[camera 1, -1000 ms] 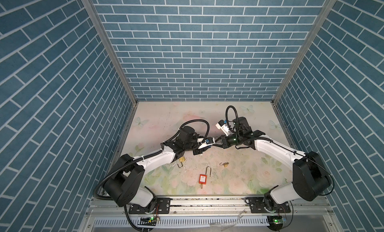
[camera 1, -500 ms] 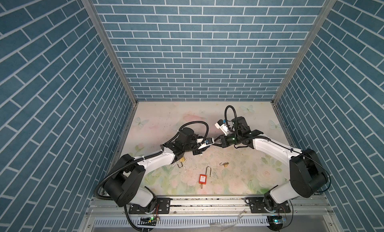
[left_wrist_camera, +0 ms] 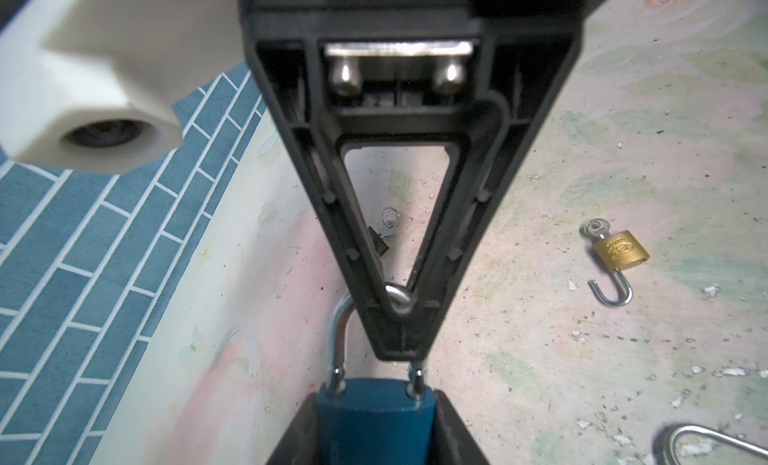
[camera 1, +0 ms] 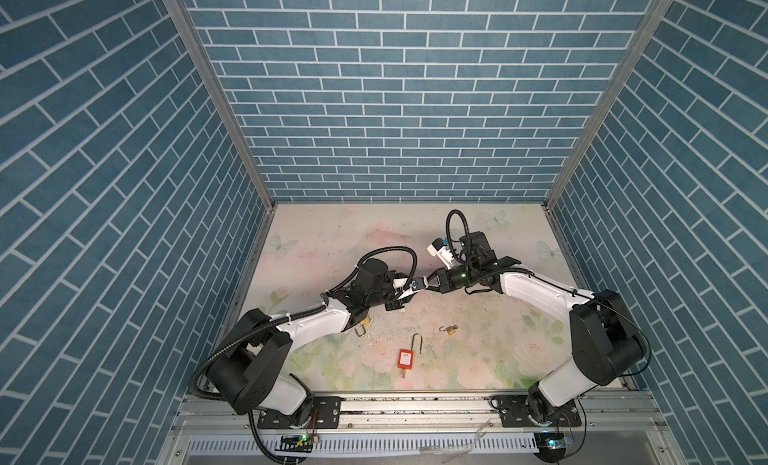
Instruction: Lock with the key
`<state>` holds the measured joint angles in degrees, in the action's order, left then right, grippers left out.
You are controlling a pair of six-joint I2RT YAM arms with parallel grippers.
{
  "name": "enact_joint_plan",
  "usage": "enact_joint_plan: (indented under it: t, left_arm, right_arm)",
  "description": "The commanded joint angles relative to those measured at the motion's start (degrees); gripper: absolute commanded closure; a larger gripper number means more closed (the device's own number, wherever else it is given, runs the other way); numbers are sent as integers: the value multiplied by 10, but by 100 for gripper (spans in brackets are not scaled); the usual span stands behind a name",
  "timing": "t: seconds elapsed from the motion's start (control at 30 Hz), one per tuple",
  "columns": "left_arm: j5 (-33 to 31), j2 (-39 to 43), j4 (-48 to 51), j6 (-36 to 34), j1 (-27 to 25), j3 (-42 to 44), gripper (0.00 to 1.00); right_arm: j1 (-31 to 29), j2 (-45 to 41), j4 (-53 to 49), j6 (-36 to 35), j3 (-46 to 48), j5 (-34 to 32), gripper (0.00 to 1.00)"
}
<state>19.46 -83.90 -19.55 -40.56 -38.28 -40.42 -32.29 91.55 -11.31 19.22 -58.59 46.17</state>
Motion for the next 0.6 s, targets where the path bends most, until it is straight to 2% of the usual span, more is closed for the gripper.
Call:
enact_joint_plan:
  t: [0.0,0.57]
  left_arm:
    - [-12,21,-187,11,-1,-29,100]
    - [30,-17,-184,44,-28,-122,100]
  right_arm:
    - [-16,26,-79,0,11,23,100]
    - [-28,62,-52,-2,7,36,100]
